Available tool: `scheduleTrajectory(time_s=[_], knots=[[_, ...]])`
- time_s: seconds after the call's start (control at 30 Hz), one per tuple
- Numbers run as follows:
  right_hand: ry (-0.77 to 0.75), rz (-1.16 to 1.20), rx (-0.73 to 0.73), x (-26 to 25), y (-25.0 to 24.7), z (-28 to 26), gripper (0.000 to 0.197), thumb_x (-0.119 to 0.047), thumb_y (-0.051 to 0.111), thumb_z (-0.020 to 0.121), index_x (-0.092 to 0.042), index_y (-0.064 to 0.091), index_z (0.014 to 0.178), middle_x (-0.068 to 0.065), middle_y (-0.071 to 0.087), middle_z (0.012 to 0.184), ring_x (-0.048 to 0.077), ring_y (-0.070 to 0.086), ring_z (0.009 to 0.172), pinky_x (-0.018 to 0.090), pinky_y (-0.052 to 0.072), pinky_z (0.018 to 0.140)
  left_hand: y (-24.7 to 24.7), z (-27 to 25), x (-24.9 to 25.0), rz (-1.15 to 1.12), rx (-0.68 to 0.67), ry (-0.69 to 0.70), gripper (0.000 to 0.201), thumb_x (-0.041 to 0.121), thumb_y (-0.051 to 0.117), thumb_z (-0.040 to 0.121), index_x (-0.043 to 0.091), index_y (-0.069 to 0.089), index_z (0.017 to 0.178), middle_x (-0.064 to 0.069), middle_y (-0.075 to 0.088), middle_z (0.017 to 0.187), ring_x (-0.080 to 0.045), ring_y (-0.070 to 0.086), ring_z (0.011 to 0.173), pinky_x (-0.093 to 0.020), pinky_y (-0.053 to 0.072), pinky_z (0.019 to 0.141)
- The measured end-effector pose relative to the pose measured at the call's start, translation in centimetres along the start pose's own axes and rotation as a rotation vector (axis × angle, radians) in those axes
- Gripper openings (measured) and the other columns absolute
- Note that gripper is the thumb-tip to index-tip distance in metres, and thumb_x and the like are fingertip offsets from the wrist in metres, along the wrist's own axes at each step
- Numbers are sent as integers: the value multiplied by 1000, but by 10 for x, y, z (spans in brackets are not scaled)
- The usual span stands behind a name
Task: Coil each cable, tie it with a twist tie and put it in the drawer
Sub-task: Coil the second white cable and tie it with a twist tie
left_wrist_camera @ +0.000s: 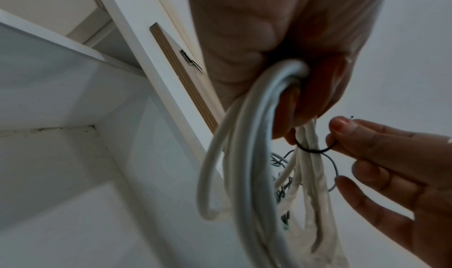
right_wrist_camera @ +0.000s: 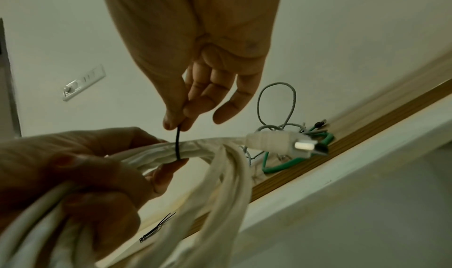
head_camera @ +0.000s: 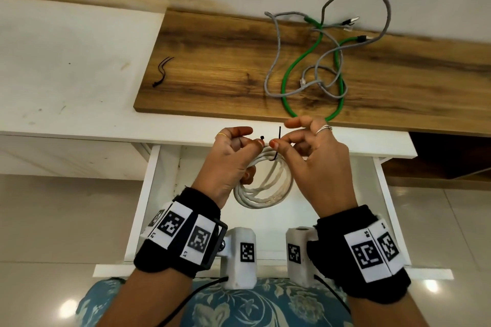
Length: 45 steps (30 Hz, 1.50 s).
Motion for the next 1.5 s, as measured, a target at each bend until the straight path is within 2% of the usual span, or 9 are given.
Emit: scheduleTrajectory(time_s=[0.1,0.2,0.33,0.43,0.57,0.8,0.93,1.2,1.5], knots=[[-59,-99,32,-2,-2,-1,13,-20,72,82,-18,70,95,-26,60,75,-7,58,71,1,41,65,0,1,-1,23,-1,3,24,8,60,90,10,50,112,-11,55,83,-7,38,39,-21,33,40],[-135,-209,47,-5,-2,-2,17,-19,69,83,-15,74,98,-6,72,82,3,56,62,4,40,68,1,2,-1,66,-10,21,15,8,59,91,9,55,105,-10,55,78,-6,38,39,-20,33,40],[-141,-257,7,-2,5,0,19,-15,67,85,-16,74,102,1,69,84,2,46,65,9,34,64,2,3,1,91,-16,47,7,7,56,92,8,62,95,-3,51,64,-7,35,40,-20,30,41],[-137,-261,5,-4,5,-1,19,-15,67,83,-17,74,101,-1,68,82,-1,44,61,4,35,63,2,3,1,99,-17,53,8,6,56,92,9,63,94,-3,51,64,-8,34,41,-21,28,42],[-62,-252,5,-5,-1,0,20,-23,72,82,-20,71,102,-11,68,77,1,48,53,14,40,62,2,3,1,93,-16,45,7,7,57,92,9,63,94,-7,52,69,-9,35,42,-20,29,42],[-109,-266,12,-10,-1,-1,11,-20,73,80,-18,74,92,-14,66,74,-10,49,54,0,36,59,1,3,2,89,-3,70,6,8,59,90,6,64,88,-9,51,66,-9,36,40,-21,31,41],[-179,-290,43,-13,1,-2,12,-16,70,81,-15,73,92,-3,68,79,-3,39,59,6,31,59,-1,4,3,93,9,90,7,10,60,89,5,65,87,-11,51,65,-10,37,40,-21,31,43],[-240,-317,78,-18,3,-7,12,-13,66,83,-12,72,93,3,67,84,7,47,70,14,36,70,-4,3,4,114,26,110,15,12,62,89,-1,65,95,-7,51,61,-10,38,40,-21,33,43],[-285,-359,128,-24,4,-11,13,-14,63,86,-7,71,93,7,66,84,22,58,72,21,40,68,-3,2,6,133,31,111,18,11,61,89,-4,64,97,-8,49,61,-11,39,41,-22,34,44]])
Point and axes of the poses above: each hand's wrist, its own z-axis towards the middle knuckle, its own y-axis out of the palm, x = y × z, the point moved 9 cm from there along z, towards the middle knuckle
